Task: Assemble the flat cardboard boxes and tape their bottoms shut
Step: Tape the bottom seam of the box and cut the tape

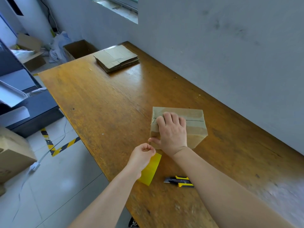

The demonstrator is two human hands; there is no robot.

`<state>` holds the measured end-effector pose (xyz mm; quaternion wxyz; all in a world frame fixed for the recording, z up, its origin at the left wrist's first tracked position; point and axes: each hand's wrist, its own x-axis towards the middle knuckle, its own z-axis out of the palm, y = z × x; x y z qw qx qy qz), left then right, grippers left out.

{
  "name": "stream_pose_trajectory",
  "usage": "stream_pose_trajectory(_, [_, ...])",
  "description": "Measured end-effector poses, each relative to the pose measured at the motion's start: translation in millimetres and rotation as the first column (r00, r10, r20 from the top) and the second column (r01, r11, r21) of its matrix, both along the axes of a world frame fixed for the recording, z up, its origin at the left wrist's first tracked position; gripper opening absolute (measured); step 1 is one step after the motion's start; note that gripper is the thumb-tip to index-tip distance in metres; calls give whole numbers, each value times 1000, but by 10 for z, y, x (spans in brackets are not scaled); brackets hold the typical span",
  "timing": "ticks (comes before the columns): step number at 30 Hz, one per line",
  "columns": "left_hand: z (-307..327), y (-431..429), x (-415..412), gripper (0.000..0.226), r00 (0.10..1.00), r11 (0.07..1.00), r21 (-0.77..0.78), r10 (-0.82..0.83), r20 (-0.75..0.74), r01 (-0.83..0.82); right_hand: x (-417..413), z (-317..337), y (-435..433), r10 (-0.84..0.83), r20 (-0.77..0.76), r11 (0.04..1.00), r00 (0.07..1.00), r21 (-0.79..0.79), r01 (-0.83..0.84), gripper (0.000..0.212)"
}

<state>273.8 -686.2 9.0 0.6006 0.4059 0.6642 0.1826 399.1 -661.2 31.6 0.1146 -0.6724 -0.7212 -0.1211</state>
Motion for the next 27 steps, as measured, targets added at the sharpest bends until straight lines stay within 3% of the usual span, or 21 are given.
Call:
stream_pose_trajectory(4, [48, -5, -21, 11, 1000, 999, 39, 7, -17, -6, 15, 26, -36, 12, -13, 996, 1000, -91, -13, 77])
stream_pose_trajectory(6, [80, -3, -43, 11, 1000, 999, 50, 1, -5, -1, 62, 43, -104, 25, -89, 993, 996, -111, -35, 76])
stream_pose_trajectory(11, [126, -50, -86, 13, 998, 996, 67, -52, 19, 51, 103, -41, -515, 226, -316, 962, 921, 222, -160, 22])
stream_pose_trajectory(13, [146, -86, -83, 12, 997, 994, 83, -70, 19, 69, 71, -137, -679, 176, -408, 984, 896, 96, -150, 22])
stream_pose_trajectory(17, [175, -152, -59, 17, 994, 989, 110, -103, 30, 99, 82, -253, -783, -81, -565, 970, 821, -235, -66, 17])
stream_pose_trajectory(20, [192, -190, -41, 26, 994, 991, 99, -95, 52, 90, 74, -239, -803, -84, -595, 971, 799, -228, -67, 10])
stream_pose_trajectory(27, [83, -259, -27, 10, 998, 969, 241, -64, -1, 62, 21, -263, -822, 57, -554, 982, 831, -120, -147, 10])
